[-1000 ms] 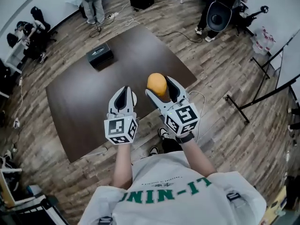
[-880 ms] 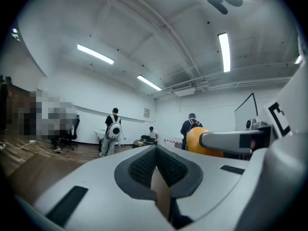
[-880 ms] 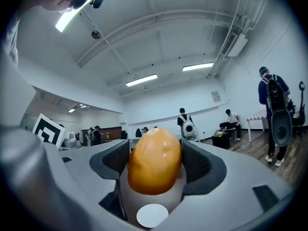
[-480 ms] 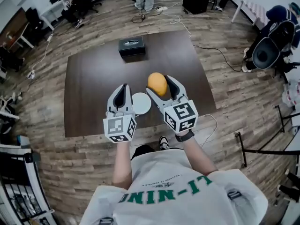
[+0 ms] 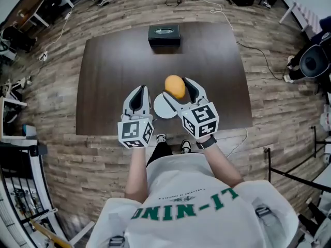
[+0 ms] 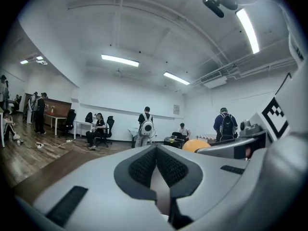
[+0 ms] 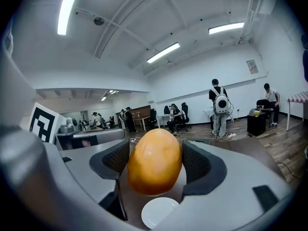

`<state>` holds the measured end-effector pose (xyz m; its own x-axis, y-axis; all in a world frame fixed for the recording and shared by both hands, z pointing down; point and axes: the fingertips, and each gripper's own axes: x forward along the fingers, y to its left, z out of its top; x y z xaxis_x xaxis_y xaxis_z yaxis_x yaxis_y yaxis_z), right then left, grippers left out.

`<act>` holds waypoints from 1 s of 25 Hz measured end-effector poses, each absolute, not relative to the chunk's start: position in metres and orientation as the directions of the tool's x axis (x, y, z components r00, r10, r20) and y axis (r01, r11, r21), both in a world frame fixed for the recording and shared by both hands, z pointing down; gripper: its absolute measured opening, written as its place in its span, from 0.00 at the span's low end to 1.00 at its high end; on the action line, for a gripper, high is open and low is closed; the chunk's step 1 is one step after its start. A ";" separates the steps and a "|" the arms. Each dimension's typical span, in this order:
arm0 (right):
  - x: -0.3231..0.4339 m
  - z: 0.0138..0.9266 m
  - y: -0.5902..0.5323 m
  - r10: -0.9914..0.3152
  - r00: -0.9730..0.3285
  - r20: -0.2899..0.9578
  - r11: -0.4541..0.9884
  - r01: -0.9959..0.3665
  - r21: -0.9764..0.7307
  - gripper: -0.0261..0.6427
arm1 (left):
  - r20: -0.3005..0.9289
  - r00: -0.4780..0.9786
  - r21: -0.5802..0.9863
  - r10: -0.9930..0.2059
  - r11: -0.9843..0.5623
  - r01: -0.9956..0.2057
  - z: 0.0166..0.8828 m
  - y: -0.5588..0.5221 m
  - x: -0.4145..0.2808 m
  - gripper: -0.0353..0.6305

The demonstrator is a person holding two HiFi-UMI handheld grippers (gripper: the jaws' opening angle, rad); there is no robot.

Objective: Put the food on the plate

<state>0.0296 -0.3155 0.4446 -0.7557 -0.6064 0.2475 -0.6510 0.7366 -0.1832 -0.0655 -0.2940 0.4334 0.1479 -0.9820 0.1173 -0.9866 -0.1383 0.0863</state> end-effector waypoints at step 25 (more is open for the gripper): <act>-0.042 0.631 -0.352 -0.463 -0.696 0.548 0.682 -0.675 -0.281 0.56 | 0.206 0.182 0.152 -0.962 -0.152 -0.977 0.517 -0.353 -0.128 0.07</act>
